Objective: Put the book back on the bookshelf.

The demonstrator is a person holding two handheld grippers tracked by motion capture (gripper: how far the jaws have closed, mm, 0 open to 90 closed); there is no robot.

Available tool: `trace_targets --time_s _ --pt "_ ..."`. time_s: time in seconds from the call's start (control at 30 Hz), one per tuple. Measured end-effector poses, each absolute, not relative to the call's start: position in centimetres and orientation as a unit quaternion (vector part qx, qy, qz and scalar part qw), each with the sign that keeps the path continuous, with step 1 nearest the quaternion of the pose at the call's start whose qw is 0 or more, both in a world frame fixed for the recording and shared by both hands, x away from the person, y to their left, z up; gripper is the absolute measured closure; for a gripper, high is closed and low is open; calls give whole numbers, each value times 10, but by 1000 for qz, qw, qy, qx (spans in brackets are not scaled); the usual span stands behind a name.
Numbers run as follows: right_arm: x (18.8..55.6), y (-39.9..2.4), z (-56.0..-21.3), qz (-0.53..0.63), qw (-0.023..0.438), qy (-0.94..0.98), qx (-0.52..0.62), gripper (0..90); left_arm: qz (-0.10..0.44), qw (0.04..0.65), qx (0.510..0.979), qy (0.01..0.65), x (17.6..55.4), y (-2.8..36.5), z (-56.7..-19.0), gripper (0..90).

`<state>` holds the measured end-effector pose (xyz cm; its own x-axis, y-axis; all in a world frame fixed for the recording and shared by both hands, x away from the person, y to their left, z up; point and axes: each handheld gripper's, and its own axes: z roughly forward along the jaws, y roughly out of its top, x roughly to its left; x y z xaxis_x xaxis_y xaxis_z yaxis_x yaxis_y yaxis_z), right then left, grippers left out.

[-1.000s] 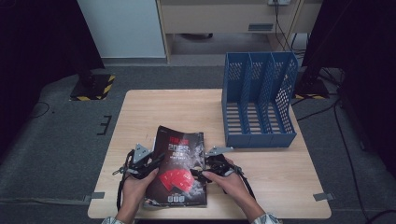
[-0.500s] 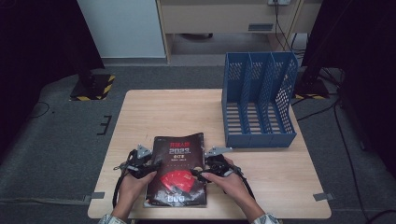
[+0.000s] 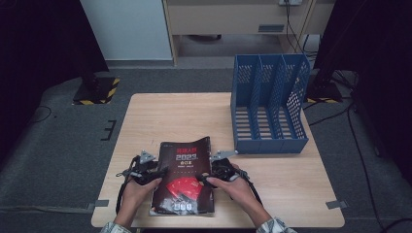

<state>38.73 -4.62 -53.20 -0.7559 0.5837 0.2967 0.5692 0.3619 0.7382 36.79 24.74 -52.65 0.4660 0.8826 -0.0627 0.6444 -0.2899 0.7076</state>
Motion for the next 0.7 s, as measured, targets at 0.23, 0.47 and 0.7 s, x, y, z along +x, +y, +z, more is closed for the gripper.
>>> trace_targets --time_s 0.23,0.47,0.7 --pt "392 -36 -520 441 8 831 338 342 175 345 784 485 367 248 -527 454" --pt "394 -14 -516 428 8 843 326 311 175 346 785 483 368 248 -527 453" --pt "393 3 -518 411 5 853 322 312 177 346 786 482 367 248 -528 446"
